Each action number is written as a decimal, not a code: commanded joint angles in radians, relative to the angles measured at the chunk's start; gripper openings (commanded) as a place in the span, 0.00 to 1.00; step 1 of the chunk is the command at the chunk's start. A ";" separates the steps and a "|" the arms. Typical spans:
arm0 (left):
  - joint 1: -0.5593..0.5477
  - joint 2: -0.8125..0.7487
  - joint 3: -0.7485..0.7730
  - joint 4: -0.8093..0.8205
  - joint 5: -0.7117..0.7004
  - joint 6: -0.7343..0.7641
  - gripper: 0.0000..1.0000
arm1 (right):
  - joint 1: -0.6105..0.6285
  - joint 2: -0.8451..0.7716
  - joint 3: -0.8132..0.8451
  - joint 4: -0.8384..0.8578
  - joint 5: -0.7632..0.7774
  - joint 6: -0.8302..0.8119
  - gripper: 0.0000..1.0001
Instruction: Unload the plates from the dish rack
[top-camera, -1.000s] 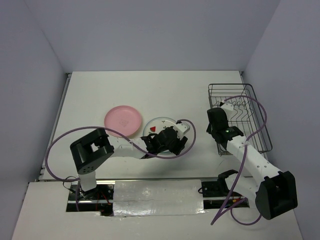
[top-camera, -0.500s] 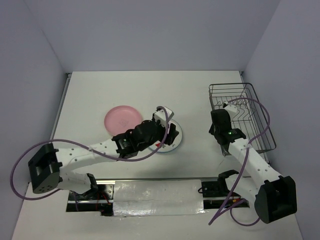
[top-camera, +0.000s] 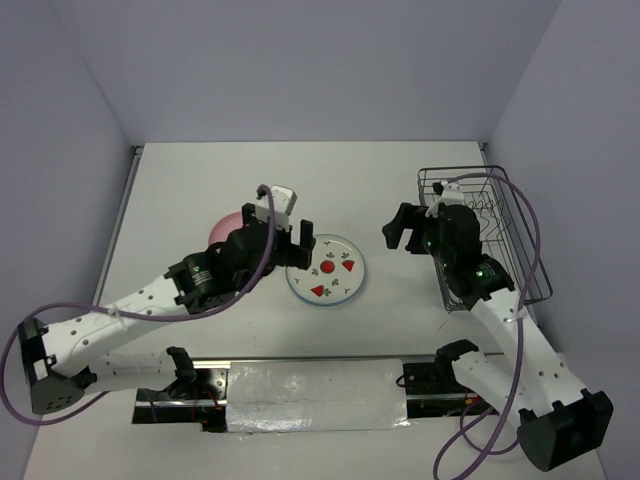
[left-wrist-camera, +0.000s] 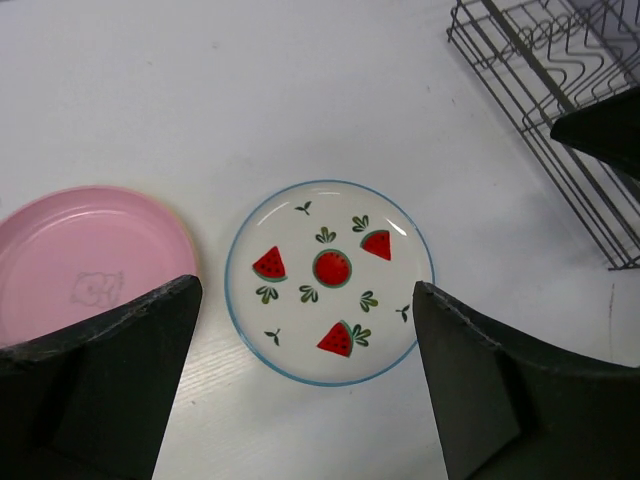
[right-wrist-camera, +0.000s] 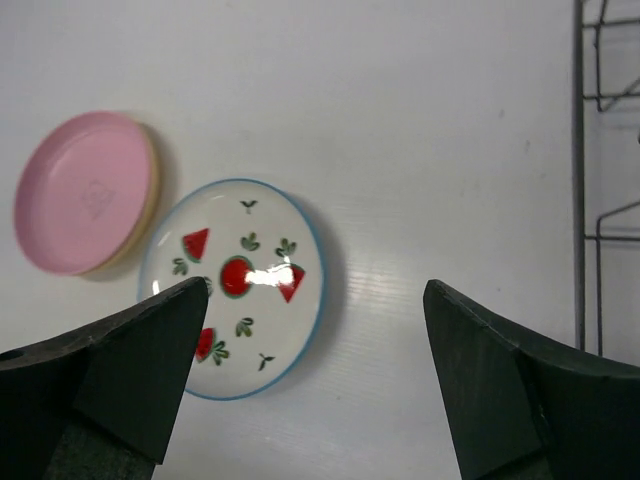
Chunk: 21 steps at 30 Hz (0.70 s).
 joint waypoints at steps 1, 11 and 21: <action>0.004 -0.094 0.063 -0.092 -0.103 -0.007 0.99 | 0.021 -0.052 0.083 -0.013 -0.107 -0.013 0.96; 0.012 -0.287 -0.020 -0.084 -0.119 0.014 0.99 | 0.046 -0.203 0.038 -0.011 -0.215 0.019 1.00; 0.013 -0.316 -0.061 -0.095 -0.116 0.002 0.99 | 0.047 -0.318 0.019 -0.029 -0.255 0.010 1.00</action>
